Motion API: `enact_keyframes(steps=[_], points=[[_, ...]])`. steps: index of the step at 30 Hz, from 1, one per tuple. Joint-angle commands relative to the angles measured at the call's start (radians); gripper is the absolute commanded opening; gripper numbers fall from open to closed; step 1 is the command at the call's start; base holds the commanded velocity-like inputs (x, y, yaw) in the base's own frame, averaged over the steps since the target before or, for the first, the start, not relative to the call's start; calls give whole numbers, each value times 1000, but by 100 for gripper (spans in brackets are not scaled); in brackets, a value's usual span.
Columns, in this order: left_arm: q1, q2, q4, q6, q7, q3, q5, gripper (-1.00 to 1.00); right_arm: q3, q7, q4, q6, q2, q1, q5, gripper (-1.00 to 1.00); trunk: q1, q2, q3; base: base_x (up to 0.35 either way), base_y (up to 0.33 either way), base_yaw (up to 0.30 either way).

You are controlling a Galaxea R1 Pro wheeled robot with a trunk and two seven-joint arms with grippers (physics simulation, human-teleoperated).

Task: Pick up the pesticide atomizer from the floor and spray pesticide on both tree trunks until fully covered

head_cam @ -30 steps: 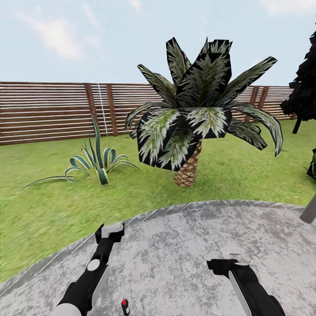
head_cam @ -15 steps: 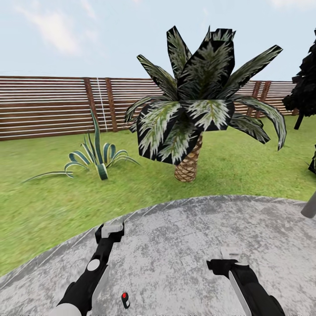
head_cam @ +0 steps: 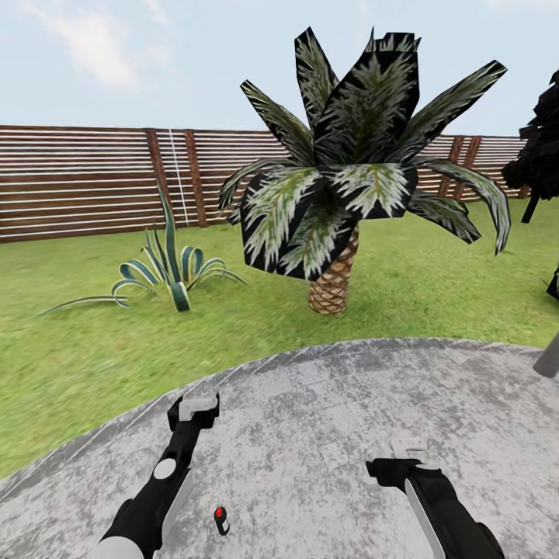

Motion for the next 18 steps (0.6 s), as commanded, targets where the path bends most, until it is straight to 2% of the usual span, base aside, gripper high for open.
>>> enact_keyframes(steps=[1, 18], points=[[0, 0, 0, 0, 0, 0, 0, 100, 0, 0, 0, 0, 0, 0, 0, 100, 4, -7, -4, 0, 0, -1], [0, 0, 1, 0, 0, -3, 0, 100, 0, 0, 0, 0, 0, 0, 0, 100, 69, -126, -82, 0, 0, 0]])
